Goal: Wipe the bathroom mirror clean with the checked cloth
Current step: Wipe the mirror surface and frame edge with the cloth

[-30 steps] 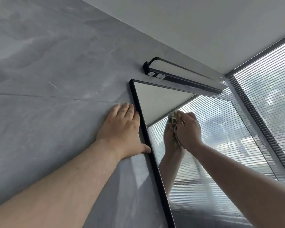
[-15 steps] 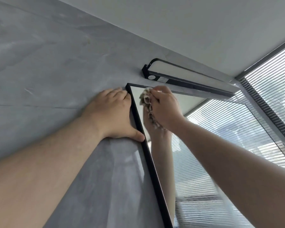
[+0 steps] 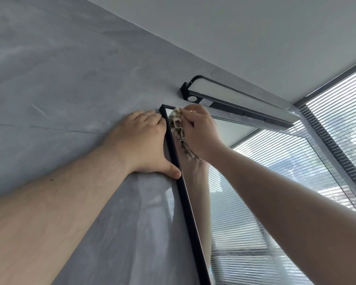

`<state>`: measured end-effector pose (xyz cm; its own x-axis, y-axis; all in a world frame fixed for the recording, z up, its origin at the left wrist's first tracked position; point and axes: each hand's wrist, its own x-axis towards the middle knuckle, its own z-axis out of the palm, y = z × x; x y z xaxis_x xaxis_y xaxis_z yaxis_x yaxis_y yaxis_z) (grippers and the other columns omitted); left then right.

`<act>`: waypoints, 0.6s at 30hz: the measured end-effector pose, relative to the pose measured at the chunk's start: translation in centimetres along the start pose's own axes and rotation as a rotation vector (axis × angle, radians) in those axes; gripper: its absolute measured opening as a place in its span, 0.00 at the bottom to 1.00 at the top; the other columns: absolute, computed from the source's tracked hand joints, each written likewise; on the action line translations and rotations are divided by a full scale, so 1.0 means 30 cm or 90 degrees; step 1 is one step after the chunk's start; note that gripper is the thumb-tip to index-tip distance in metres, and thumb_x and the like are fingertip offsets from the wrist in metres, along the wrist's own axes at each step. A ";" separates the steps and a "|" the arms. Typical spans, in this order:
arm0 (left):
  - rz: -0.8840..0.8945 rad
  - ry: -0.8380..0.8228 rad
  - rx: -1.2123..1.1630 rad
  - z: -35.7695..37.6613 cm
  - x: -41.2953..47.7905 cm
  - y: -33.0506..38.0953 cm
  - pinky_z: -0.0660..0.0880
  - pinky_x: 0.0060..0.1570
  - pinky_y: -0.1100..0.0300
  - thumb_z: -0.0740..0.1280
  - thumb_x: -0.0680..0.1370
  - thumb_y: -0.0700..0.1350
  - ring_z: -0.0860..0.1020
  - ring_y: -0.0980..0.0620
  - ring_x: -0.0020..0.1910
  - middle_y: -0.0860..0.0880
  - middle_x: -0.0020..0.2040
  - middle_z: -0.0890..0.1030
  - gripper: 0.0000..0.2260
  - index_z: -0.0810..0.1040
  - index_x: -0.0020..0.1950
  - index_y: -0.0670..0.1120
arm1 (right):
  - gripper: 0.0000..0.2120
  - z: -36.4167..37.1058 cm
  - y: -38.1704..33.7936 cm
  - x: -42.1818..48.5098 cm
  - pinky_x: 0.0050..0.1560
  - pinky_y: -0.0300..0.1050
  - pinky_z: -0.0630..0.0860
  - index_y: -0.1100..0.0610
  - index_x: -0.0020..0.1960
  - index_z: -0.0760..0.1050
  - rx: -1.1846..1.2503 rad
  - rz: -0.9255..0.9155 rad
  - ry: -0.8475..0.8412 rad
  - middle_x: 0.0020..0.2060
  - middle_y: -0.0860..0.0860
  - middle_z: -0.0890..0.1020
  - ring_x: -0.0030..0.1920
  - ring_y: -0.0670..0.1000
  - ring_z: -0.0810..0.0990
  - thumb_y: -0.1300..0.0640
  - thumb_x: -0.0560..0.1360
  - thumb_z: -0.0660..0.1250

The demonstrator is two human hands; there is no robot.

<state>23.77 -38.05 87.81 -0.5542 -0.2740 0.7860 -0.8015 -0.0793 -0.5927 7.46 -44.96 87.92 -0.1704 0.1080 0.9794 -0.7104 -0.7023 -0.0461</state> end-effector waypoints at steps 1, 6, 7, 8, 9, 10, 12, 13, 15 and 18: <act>-0.001 -0.006 0.000 0.000 -0.001 0.001 0.48 0.78 0.55 0.60 0.55 0.82 0.54 0.48 0.80 0.47 0.80 0.59 0.63 0.57 0.80 0.44 | 0.14 -0.003 0.007 0.006 0.55 0.41 0.67 0.52 0.64 0.80 -0.001 -0.005 -0.001 0.64 0.44 0.75 0.59 0.46 0.74 0.53 0.83 0.60; -0.001 -0.011 -0.004 0.008 0.002 -0.004 0.47 0.79 0.55 0.58 0.55 0.83 0.52 0.49 0.80 0.47 0.81 0.56 0.64 0.53 0.81 0.44 | 0.14 -0.032 0.121 0.044 0.54 0.35 0.63 0.51 0.65 0.79 -0.036 0.035 0.013 0.64 0.44 0.75 0.58 0.43 0.71 0.55 0.83 0.60; -0.003 -0.011 -0.009 0.010 0.003 -0.004 0.47 0.79 0.55 0.56 0.54 0.83 0.51 0.50 0.80 0.48 0.81 0.55 0.65 0.53 0.81 0.44 | 0.14 -0.041 0.156 0.048 0.53 0.34 0.62 0.52 0.65 0.79 -0.040 0.063 0.027 0.64 0.45 0.75 0.58 0.43 0.71 0.55 0.83 0.59; -0.003 -0.011 -0.013 0.012 0.004 -0.005 0.47 0.79 0.54 0.55 0.53 0.83 0.51 0.50 0.80 0.48 0.81 0.55 0.65 0.53 0.81 0.44 | 0.14 -0.052 0.196 0.054 0.53 0.33 0.62 0.52 0.65 0.80 -0.045 0.097 0.039 0.63 0.45 0.76 0.58 0.43 0.71 0.54 0.84 0.59; -0.002 -0.009 -0.015 0.013 0.005 -0.005 0.47 0.79 0.54 0.55 0.52 0.83 0.51 0.50 0.80 0.48 0.81 0.56 0.65 0.54 0.81 0.45 | 0.14 -0.065 0.236 0.059 0.54 0.34 0.63 0.52 0.64 0.80 -0.053 0.133 0.049 0.63 0.46 0.76 0.59 0.45 0.72 0.54 0.84 0.59; 0.000 -0.007 -0.016 0.013 0.006 -0.006 0.47 0.79 0.54 0.55 0.52 0.83 0.52 0.50 0.80 0.48 0.81 0.56 0.65 0.54 0.80 0.45 | 0.14 -0.077 0.272 0.063 0.56 0.37 0.64 0.53 0.64 0.80 -0.061 0.164 0.055 0.63 0.47 0.76 0.60 0.47 0.73 0.54 0.84 0.59; 0.002 -0.004 -0.016 0.012 0.006 -0.005 0.48 0.79 0.54 0.55 0.52 0.83 0.52 0.50 0.80 0.48 0.81 0.57 0.65 0.55 0.80 0.45 | 0.15 -0.093 0.316 0.069 0.57 0.40 0.66 0.54 0.63 0.80 -0.072 0.204 0.056 0.63 0.49 0.77 0.61 0.49 0.74 0.54 0.83 0.59; 0.002 -0.003 -0.014 0.012 0.005 -0.005 0.48 0.79 0.54 0.55 0.52 0.83 0.53 0.49 0.80 0.48 0.80 0.57 0.65 0.55 0.80 0.44 | 0.15 -0.095 0.320 0.071 0.57 0.41 0.66 0.55 0.62 0.81 -0.072 0.213 0.053 0.62 0.50 0.77 0.61 0.49 0.74 0.54 0.83 0.58; 0.003 -0.001 -0.010 0.011 0.006 -0.006 0.49 0.79 0.53 0.54 0.52 0.83 0.54 0.49 0.80 0.48 0.80 0.59 0.65 0.56 0.80 0.44 | 0.15 -0.094 0.294 0.064 0.58 0.40 0.65 0.55 0.63 0.80 -0.072 0.221 0.042 0.63 0.50 0.75 0.58 0.46 0.71 0.54 0.84 0.58; 0.003 0.007 -0.006 0.013 0.009 -0.007 0.49 0.78 0.54 0.54 0.51 0.83 0.55 0.49 0.79 0.48 0.79 0.60 0.65 0.58 0.79 0.44 | 0.16 -0.078 0.194 0.034 0.58 0.38 0.61 0.55 0.67 0.77 -0.052 0.175 0.023 0.63 0.48 0.73 0.58 0.45 0.69 0.54 0.84 0.58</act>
<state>23.87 -38.47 88.07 -0.5607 -0.2642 0.7847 -0.8006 -0.0687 -0.5952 1.55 -47.29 88.18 -0.3876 -0.0519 0.9204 -0.6868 -0.6497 -0.3259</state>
